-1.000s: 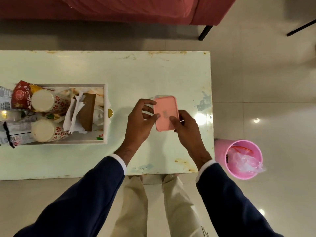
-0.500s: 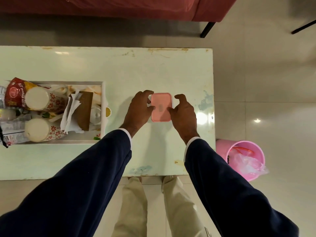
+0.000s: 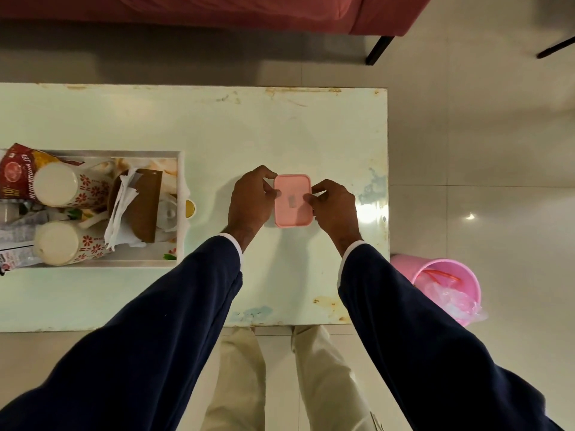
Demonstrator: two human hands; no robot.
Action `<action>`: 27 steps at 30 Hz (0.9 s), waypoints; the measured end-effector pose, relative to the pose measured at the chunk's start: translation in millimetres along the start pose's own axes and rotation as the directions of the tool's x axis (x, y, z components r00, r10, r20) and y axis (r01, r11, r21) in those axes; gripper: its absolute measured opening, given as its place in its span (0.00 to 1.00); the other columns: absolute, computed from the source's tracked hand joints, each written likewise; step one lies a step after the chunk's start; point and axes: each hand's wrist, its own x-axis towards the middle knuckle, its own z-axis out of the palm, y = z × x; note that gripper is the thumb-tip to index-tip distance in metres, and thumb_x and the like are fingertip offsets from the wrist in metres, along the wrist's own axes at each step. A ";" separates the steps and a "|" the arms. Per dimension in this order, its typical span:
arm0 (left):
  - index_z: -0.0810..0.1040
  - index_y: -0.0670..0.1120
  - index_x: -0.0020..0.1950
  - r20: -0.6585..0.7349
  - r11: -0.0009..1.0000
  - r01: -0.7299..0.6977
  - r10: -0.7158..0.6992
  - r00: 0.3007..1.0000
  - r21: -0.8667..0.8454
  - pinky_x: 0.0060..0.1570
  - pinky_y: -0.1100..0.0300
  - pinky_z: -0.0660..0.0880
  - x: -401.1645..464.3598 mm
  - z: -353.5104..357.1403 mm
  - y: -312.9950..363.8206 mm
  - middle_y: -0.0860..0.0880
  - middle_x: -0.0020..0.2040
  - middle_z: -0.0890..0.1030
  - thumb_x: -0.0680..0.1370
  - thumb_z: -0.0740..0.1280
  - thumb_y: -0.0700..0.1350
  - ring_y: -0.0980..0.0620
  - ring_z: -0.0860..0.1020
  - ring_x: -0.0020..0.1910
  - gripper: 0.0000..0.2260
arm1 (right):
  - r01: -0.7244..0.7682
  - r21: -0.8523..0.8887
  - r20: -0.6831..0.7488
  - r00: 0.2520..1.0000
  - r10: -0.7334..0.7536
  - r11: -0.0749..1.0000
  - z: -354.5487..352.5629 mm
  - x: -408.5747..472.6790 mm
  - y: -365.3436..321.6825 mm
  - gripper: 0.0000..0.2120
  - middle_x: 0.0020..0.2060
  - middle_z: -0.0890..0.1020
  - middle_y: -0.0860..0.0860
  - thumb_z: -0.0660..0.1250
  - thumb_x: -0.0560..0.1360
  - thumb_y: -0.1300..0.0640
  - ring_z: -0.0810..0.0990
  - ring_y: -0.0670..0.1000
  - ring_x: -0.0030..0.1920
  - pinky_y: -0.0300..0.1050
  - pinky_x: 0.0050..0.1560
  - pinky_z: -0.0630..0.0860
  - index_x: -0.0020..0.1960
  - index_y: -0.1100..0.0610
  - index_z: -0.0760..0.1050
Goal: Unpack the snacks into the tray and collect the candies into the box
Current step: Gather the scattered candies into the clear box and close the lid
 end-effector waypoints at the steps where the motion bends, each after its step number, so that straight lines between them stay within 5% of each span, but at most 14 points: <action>1: 0.79 0.46 0.57 0.021 0.999 0.032 -0.032 0.999 -0.006 0.50 0.46 0.80 2.3 0.1 0.9 0.47 0.44 0.83 0.76 0.73 0.39 0.44 0.83 0.44 0.11 | -0.017 0.014 0.026 1.000 0.017 1.000 -0.4 3.3 -0.2 0.08 0.47 0.86 0.57 0.71 0.77 0.56 0.86 0.59 0.47 0.54 0.52 0.83 0.54 0.59 0.81; 6: 0.71 0.48 0.57 0.289 0.963 0.269 -0.258 0.922 0.004 0.25 0.52 0.79 2.9 0.1 6.3 0.43 0.48 0.82 0.83 0.62 0.47 0.40 0.85 0.36 0.05 | -0.070 0.143 0.152 0.987 0.048 0.987 -3.3 11.2 2.1 0.11 0.50 0.83 0.59 0.70 0.78 0.62 0.85 0.63 0.51 0.62 0.53 0.83 0.60 0.59 0.78; 9: 0.67 0.52 0.56 0.329 0.958 0.285 -0.280 0.902 0.034 0.20 0.55 0.76 -2.8 4.6 6.5 0.45 0.45 0.80 0.85 0.55 0.50 0.44 0.84 0.26 0.05 | -0.025 0.152 0.208 0.978 -0.007 0.988 -1.1 12.0 2.3 0.19 0.48 0.79 0.54 0.65 0.80 0.64 0.82 0.63 0.55 0.62 0.57 0.81 0.70 0.54 0.75; 13: 0.64 0.54 0.62 0.260 0.972 0.158 -0.201 0.944 0.176 0.18 0.46 0.78 -11.1 10.7 3.9 0.45 0.39 0.80 0.84 0.51 0.49 0.44 0.81 0.21 0.07 | 0.031 0.080 0.184 0.982 -0.045 0.996 7.5 10.6 8.5 0.24 0.52 0.78 0.60 0.61 0.83 0.62 0.80 0.61 0.56 0.62 0.59 0.80 0.77 0.50 0.68; 16: 0.63 0.54 0.65 0.220 0.965 0.117 -0.171 0.961 0.235 0.18 0.44 0.77 -15.0 13.2 3.0 0.45 0.37 0.80 0.84 0.51 0.47 0.45 0.80 0.20 0.10 | 0.056 0.022 0.141 0.988 -0.059 0.998 15.0 1.0 14.2 0.25 0.56 0.73 0.54 0.56 0.85 0.58 0.79 0.56 0.55 0.61 0.54 0.83 0.80 0.43 0.60; 20: 0.65 0.52 0.67 0.162 0.959 0.156 -0.197 0.967 0.236 0.31 0.44 0.83 -15.6 16.4 6.8 0.45 0.45 0.83 0.86 0.50 0.52 0.42 0.85 0.31 0.12 | 0.037 -0.086 0.015 0.999 -0.036 0.996 34.0 -12.8 18.2 0.20 0.57 0.79 0.51 0.47 0.85 0.46 0.82 0.58 0.54 0.55 0.53 0.80 0.76 0.38 0.58; 23: 0.67 0.47 0.70 -0.026 0.928 0.084 -0.080 0.996 0.364 0.39 0.53 0.75 -21.4 30.8 -1.8 0.44 0.47 0.85 0.87 0.48 0.52 0.41 0.84 0.42 0.17 | 0.035 -0.139 -0.110 0.993 -0.051 0.990 52.2 -16.8 24.1 0.18 0.49 0.84 0.50 0.43 0.85 0.43 0.84 0.58 0.48 0.48 0.45 0.73 0.70 0.43 0.62; 27: 0.69 0.43 0.70 -0.107 0.895 -0.035 0.092 0.990 0.444 0.33 0.56 0.76 -32.2 47.5 -12.5 0.46 0.39 0.84 0.85 0.47 0.52 0.45 0.84 0.34 0.21 | 0.122 -0.251 -0.175 0.970 -0.169 0.960 57.4 -10.3 37.2 0.21 0.37 0.78 0.46 0.41 0.84 0.41 0.74 0.52 0.32 0.45 0.40 0.69 0.71 0.45 0.61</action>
